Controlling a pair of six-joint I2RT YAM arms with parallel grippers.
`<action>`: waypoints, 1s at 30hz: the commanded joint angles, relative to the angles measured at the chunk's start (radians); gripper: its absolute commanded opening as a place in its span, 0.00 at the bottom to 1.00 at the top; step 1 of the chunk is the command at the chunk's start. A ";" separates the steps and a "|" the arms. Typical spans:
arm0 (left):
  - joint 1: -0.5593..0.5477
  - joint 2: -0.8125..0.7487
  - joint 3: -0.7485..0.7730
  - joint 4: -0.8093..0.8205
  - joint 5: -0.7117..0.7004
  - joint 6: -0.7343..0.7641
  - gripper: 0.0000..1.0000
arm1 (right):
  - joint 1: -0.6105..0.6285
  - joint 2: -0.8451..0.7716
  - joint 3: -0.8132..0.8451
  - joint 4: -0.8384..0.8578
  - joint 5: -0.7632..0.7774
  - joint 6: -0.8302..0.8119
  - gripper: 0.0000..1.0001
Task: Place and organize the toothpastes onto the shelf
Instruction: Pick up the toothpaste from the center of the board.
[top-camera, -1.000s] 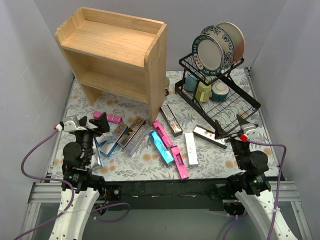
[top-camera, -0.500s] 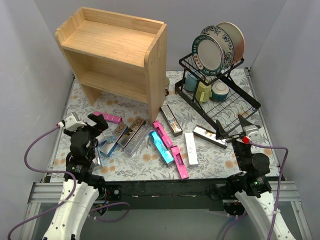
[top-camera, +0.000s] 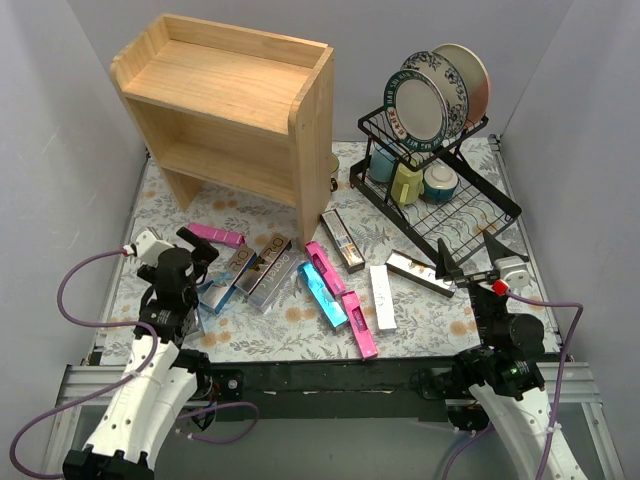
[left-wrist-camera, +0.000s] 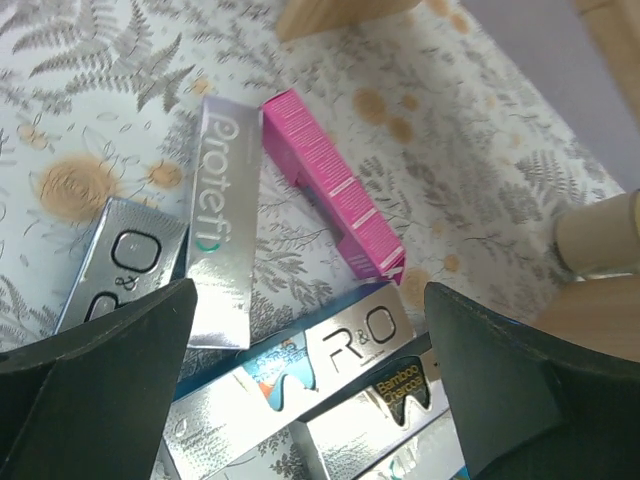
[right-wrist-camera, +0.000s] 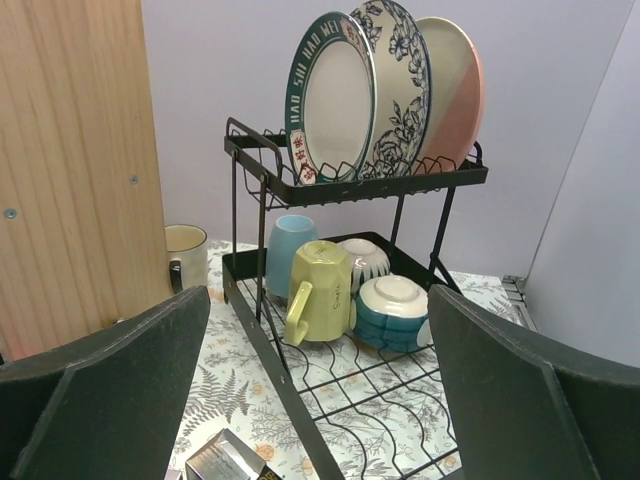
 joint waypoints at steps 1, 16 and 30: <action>0.004 0.071 0.041 -0.106 -0.081 -0.158 0.98 | 0.009 -0.050 -0.019 0.052 0.037 0.004 0.99; 0.004 0.439 0.090 -0.143 -0.102 -0.293 0.97 | 0.015 -0.051 -0.018 0.041 0.067 0.001 0.99; 0.006 0.641 0.094 -0.083 -0.086 -0.324 0.79 | 0.018 -0.063 -0.028 0.045 0.080 -0.003 0.99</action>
